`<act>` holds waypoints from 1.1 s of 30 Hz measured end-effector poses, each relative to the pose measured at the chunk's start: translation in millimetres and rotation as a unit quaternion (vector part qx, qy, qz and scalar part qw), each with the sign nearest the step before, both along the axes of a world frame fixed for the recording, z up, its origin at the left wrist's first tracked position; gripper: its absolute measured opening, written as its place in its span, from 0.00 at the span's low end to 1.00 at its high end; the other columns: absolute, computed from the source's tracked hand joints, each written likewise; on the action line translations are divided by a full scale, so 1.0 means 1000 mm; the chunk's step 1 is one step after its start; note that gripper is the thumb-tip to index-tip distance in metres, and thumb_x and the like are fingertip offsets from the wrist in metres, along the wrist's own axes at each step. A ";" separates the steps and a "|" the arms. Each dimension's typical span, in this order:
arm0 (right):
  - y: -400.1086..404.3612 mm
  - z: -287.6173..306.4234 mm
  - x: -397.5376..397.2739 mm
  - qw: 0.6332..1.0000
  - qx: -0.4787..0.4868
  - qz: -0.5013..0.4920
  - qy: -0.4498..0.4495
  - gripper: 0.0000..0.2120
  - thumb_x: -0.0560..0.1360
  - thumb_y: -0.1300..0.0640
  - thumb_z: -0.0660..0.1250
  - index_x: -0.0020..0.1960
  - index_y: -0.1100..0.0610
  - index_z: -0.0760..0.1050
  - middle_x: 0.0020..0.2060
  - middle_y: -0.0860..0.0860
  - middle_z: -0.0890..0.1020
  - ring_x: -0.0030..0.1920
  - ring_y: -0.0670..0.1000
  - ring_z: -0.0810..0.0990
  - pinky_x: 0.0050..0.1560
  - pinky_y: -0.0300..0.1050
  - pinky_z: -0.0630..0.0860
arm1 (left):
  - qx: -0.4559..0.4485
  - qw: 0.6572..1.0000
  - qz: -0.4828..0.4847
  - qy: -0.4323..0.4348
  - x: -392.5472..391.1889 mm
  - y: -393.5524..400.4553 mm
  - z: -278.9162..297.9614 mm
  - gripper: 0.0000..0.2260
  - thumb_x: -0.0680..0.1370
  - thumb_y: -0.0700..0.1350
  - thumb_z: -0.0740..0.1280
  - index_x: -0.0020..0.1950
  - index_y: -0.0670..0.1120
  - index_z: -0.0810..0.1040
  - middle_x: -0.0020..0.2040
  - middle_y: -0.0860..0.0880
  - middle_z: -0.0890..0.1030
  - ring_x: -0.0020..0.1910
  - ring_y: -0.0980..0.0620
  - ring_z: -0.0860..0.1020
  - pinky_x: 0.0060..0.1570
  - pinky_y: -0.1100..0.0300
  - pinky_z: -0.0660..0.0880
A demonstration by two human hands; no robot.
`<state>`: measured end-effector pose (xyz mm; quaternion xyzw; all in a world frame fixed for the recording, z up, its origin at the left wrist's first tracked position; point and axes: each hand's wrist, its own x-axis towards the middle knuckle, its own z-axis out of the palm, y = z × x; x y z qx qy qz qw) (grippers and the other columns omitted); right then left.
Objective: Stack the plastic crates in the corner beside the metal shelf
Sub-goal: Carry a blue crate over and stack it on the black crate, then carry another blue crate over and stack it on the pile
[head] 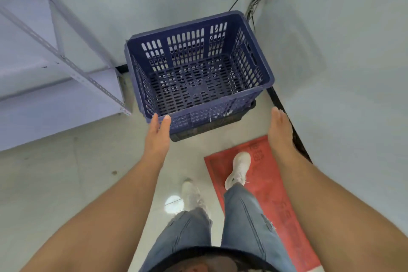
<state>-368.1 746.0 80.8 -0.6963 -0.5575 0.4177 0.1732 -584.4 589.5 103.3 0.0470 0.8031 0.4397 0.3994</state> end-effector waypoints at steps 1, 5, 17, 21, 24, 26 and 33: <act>-0.014 -0.001 0.009 1.000 -0.012 -0.020 0.007 0.26 0.82 0.48 0.49 0.73 0.63 0.63 0.73 0.60 0.66 0.73 0.57 0.64 0.70 0.46 0.57 | -0.003 1.000 -0.007 -0.006 0.008 -0.005 0.000 0.26 0.82 0.53 0.58 0.79 0.49 0.57 0.78 0.50 0.62 0.75 0.51 0.63 0.72 0.58 0.59; -0.063 -0.001 0.048 0.995 -0.043 -0.084 0.041 0.29 0.80 0.43 0.49 0.73 0.60 0.65 0.70 0.58 0.70 0.69 0.57 0.70 0.71 0.54 0.62 | -0.015 0.997 -0.065 -0.043 0.042 -0.018 -0.002 0.27 0.81 0.56 0.59 0.79 0.53 0.57 0.77 0.51 0.63 0.75 0.49 0.64 0.73 0.46 0.62; -0.195 0.025 0.177 0.960 -0.035 -0.260 0.093 0.30 0.79 0.40 0.50 0.72 0.58 0.66 0.70 0.55 0.71 0.69 0.54 0.71 0.70 0.56 0.65 | 0.023 0.953 -0.298 -0.043 0.166 -0.038 0.019 0.28 0.81 0.54 0.58 0.79 0.51 0.56 0.77 0.50 0.64 0.73 0.50 0.66 0.73 0.47 0.63; -0.252 0.043 0.230 0.935 -0.007 -0.333 0.121 0.31 0.78 0.38 0.51 0.71 0.58 0.67 0.69 0.54 0.72 0.68 0.53 0.72 0.70 0.56 0.65 | 0.034 0.925 -0.376 -0.035 0.224 -0.074 0.031 0.30 0.79 0.57 0.59 0.79 0.52 0.55 0.78 0.49 0.63 0.74 0.48 0.65 0.73 0.46 0.62; -0.309 0.057 0.270 0.911 0.021 -0.391 0.130 0.30 0.78 0.38 0.51 0.71 0.57 0.68 0.68 0.54 0.73 0.67 0.53 0.73 0.70 0.55 0.65 | 0.042 0.907 -0.415 -0.064 0.273 -0.110 0.044 0.28 0.81 0.55 0.59 0.79 0.52 0.55 0.76 0.49 0.64 0.74 0.48 0.66 0.72 0.47 0.65; -0.350 0.066 0.294 0.889 0.027 -0.436 0.138 0.30 0.79 0.38 0.51 0.70 0.57 0.68 0.68 0.54 0.74 0.67 0.53 0.73 0.70 0.55 0.65 | 0.046 0.890 -0.447 -0.077 0.303 -0.133 0.051 0.27 0.81 0.54 0.59 0.79 0.53 0.55 0.76 0.48 0.65 0.73 0.48 0.67 0.71 0.48 0.66; -0.454 0.089 0.348 0.819 0.017 -0.550 0.163 0.27 0.70 0.33 0.50 0.49 0.52 0.76 0.57 0.59 0.79 0.59 0.59 0.77 0.60 0.57 0.72 | 0.061 0.833 -0.541 -0.095 0.378 -0.203 0.071 0.25 0.82 0.53 0.58 0.79 0.55 0.57 0.75 0.50 0.66 0.72 0.49 0.68 0.70 0.49 0.67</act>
